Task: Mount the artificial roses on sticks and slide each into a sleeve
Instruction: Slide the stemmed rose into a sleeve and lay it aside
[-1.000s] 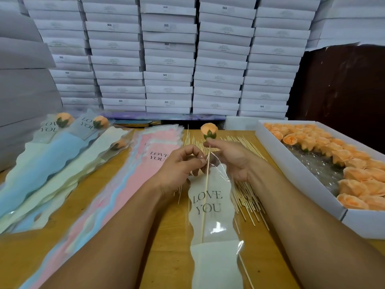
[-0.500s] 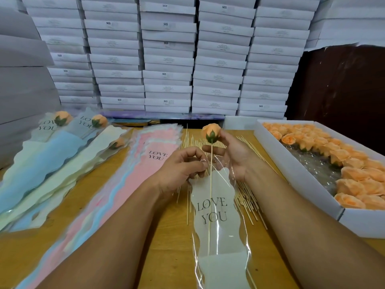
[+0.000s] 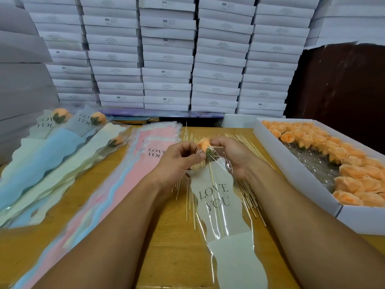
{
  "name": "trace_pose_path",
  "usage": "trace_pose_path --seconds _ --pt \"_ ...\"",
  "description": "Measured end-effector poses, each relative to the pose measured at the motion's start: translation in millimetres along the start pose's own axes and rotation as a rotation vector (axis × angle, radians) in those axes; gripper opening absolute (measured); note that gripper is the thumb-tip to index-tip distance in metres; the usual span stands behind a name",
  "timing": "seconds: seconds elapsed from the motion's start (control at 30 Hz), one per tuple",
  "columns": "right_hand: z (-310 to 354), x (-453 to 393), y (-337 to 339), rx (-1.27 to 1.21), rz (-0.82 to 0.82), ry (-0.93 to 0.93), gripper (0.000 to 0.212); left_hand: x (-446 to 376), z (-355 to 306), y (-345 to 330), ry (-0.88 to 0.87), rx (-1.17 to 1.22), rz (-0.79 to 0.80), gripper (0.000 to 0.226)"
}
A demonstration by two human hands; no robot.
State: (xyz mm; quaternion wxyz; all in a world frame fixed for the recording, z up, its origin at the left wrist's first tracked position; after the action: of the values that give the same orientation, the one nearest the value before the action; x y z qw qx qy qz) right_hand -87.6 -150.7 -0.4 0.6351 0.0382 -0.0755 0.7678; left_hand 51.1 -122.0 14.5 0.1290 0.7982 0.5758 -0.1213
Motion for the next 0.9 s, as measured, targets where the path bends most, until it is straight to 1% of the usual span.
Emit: trace_pose_path --seconds 0.07,0.1,0.17,0.27,0.37,0.47,0.57,0.6,0.67,0.7,0.73,0.77,0.83,0.87,0.9 --pt "1.3 1.1 1.2 0.070 -0.026 0.005 0.046 0.0 1.3 1.9 0.010 0.017 -0.020 0.009" --pt "1.3 1.1 0.0 0.099 -0.015 -0.006 0.056 -0.1 2.4 3.0 0.013 0.023 -0.030 0.010" --pt "-0.5 1.5 -3.8 0.100 0.029 -0.050 0.070 -0.9 3.6 4.6 0.014 0.023 -0.043 0.011" --pt "-3.2 3.3 -7.6 0.132 0.060 -0.080 0.082 -3.6 4.6 6.4 0.018 0.029 -0.056 0.013" --pt "-4.6 5.8 -12.6 0.298 0.070 -0.082 0.087 -3.0 4.4 5.4 -0.001 0.028 -0.069 0.012" --pt "-6.3 9.7 -21.1 0.372 0.169 -0.075 0.080 -0.9 8.2 6.2 0.012 0.112 -0.103 0.012" --pt "-7.7 13.2 -24.8 0.421 0.255 -0.045 0.067 -2.1 8.3 10.6 0.006 0.076 -0.128 0.010" --pt "-8.0 13.7 -24.8 0.420 0.279 -0.035 0.057 -2.6 7.8 11.3 0.005 0.064 -0.131 0.009" --pt "-7.3 14.8 -26.0 0.363 0.321 -0.024 0.021 -3.9 8.2 12.0 0.009 0.060 -0.140 0.008" --pt "-6.2 14.7 -24.9 0.322 0.328 -0.022 0.009 -4.4 9.7 12.6 0.017 0.070 -0.153 0.007" --pt "-4.9 13.7 -22.9 0.282 0.329 -0.020 0.005 -4.9 12.4 14.0 0.037 0.090 -0.170 0.013" --pt "-3.4 12.7 -20.8 0.239 0.331 -0.015 0.008 -4.8 16.4 14.2 0.076 0.126 -0.176 0.030" --pt "0.3 10.4 -15.2 0.126 0.331 -0.004 0.016 -2.7 25.9 11.7 0.199 0.217 -0.149 0.073" --pt "2.4 9.2 -10.5 0.064 0.318 0.005 0.019 -0.9 29.4 8.1 0.258 0.244 -0.109 0.084" --pt "4.5 7.6 -4.7 -0.002 0.294 0.016 0.024 0.9 31.6 3.6 0.302 0.254 -0.056 0.085"
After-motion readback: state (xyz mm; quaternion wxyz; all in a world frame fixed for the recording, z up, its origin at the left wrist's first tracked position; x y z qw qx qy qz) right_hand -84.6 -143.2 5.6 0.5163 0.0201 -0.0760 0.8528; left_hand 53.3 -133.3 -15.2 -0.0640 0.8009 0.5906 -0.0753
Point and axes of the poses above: each hand's wrist, its own x-axis away from the middle knuckle, its own y-axis out of the back of the hand, z = x × y, the point moved 8 cm from there along -x, towards the middle knuckle, and after that the axes turned 4 degrees about -y, right-handed, at the moved point
